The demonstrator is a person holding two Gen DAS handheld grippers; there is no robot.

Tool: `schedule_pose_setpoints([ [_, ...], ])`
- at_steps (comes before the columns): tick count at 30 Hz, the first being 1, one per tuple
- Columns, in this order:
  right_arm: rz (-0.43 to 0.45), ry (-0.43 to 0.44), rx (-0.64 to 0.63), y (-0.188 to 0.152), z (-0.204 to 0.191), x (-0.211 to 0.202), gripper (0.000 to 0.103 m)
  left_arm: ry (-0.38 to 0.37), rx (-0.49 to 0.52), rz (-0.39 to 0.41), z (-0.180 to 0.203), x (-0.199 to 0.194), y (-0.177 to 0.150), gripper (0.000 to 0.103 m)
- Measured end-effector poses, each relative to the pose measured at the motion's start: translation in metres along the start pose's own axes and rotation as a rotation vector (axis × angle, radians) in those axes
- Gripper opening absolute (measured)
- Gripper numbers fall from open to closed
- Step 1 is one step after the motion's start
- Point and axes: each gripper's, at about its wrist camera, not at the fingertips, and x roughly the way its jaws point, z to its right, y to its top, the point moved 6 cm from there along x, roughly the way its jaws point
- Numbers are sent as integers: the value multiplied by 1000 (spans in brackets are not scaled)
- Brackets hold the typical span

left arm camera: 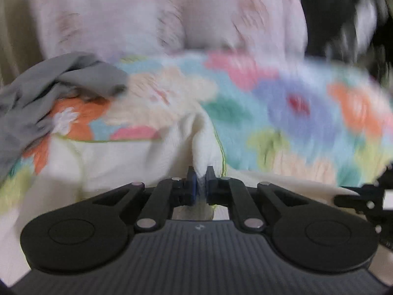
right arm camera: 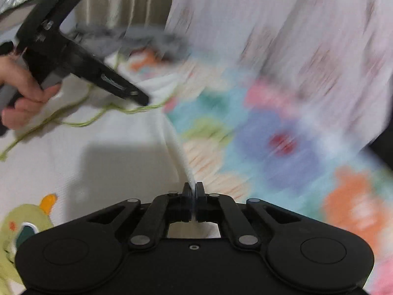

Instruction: Fold clothes

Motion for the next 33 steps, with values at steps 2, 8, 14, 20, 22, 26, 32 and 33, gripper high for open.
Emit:
schedule_pose_setpoints([
  [2, 3, -30, -37, 0, 0, -1, 1, -34, -54, 47, -4, -11, 5, 7],
  [8, -123, -85, -75, -33, -5, 46, 2, 193, -88, -84, -36, 19, -15, 7],
  [14, -113, -108, 56, -15, 13, 48, 29, 61, -92, -33, -35, 3, -24, 7],
  [20, 6, 88, 456, 8, 42, 52, 30, 73, 93, -47, -3, -1, -25, 14],
  [22, 32, 256, 619, 19, 43, 62, 30, 86, 101, -69, -6, -3, -29, 14],
  [26, -14, 492, 842, 39, 29, 99, 36, 139, 127, -83, -21, -12, -35, 14],
  [32, -34, 381, 743, 65, 2, 136, 39, 280, 72, -27, -91, -38, -25, 18],
  [33, -10, 359, 698, 71, 0, 137, 39, 311, 80, -29, -104, -40, -23, 22],
])
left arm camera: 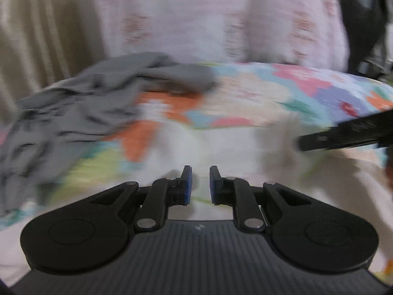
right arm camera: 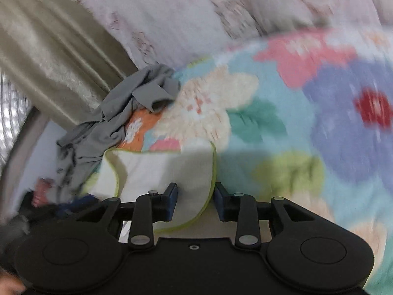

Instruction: Fold clothes

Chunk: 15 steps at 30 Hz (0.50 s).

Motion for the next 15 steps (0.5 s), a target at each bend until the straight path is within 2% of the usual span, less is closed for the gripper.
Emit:
schedule_pose_setpoints([
  [1, 22, -6, -43, 4, -4, 2, 37, 32, 15, -1, -12, 3, 1, 29],
  [2, 42, -17, -81, 8, -9, 4, 28, 54, 23, -4, -22, 6, 1, 34],
  [3, 60, -37, -117, 11, -13, 5, 21, 72, 28, -9, -31, 9, 1, 35],
  [5, 98, -90, -228, 18, -24, 4, 17, 40, -13, -14, -44, 15, 2, 37],
  [7, 137, -166, -436, 15, -47, 4, 16, -1, -62, -18, -56, 21, 3, 42],
  [8, 134, -181, -523, 11, -58, 7, 16, -22, -86, -20, -62, 24, 4, 43],
  [9, 117, -169, -584, 6, -66, 12, 11, -43, -110, -22, -68, 27, 4, 45],
  [10, 94, -160, -614, 3, -71, 18, 8, -73, -139, -28, -71, 31, 5, 49],
  [12, 37, -151, -591, 1, -70, 30, 8, -120, -178, -50, -72, 40, 3, 54],
  [15, 21, -125, -501, 6, -60, 37, 5, -92, -158, -96, -69, 55, -3, 71],
])
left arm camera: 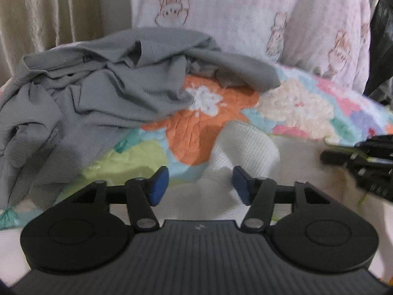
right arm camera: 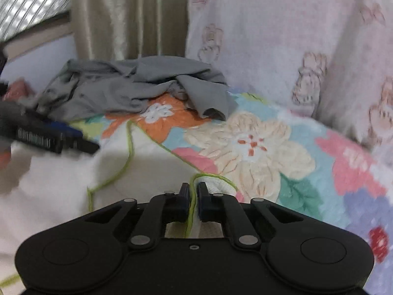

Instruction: Fold clothes

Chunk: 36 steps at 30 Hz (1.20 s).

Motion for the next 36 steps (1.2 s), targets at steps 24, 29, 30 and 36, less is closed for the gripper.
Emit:
schedule_pose_setpoints([
  [24, 5, 67, 160, 24, -7, 30, 50, 241, 124, 107, 39, 14, 15, 22],
  [29, 105, 182, 433, 17, 2, -23, 55, 174, 26, 204, 35, -43, 11, 47],
  [30, 112, 190, 473, 14, 4, -33, 55, 165, 26, 212, 34, -56, 11, 48],
  [36, 54, 141, 480, -25, -11, -90, 55, 238, 94, 169, 13, -150, -34, 63],
])
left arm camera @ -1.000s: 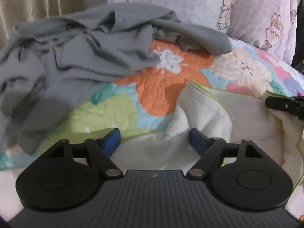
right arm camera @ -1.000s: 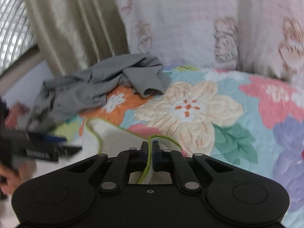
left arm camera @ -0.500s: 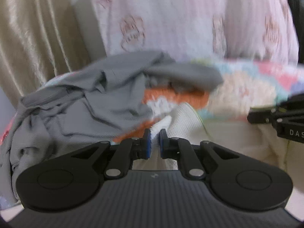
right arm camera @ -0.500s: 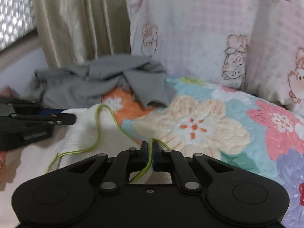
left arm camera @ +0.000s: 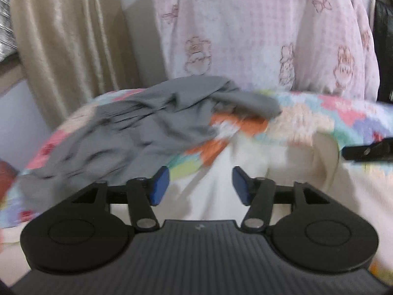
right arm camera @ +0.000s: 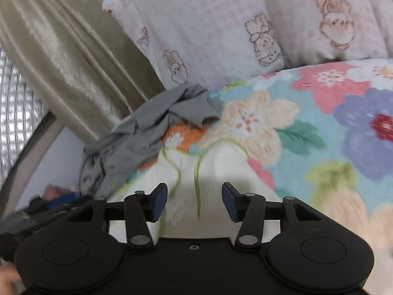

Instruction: Fold clothes

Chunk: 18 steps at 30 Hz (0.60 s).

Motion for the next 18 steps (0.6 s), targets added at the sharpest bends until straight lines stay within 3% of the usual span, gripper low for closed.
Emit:
schedule_pose_setpoints([
  [2, -17, -35, -62, -21, -6, -18, 55, 60, 49, -25, -22, -36, -30, 64],
  [5, -72, 0, -101, -63, -21, -41, 55, 153, 43, -71, -66, -92, -90, 65],
  [10, -196, 90, -106, -131, -48, -66, 55, 134, -333, -189, -155, -168, -200, 68],
  [13, -240, 163, -117, -170, -75, -82, 55, 175, -473, -236, -182, -205, -255, 68],
  [15, -279, 226, -115, -196, -93, -93, 55, 180, -578, -243, -191, -226, -285, 68],
  [18, -383, 327, -107, -241, -123, -109, 55, 169, -690, -189, -194, -247, -316, 68],
])
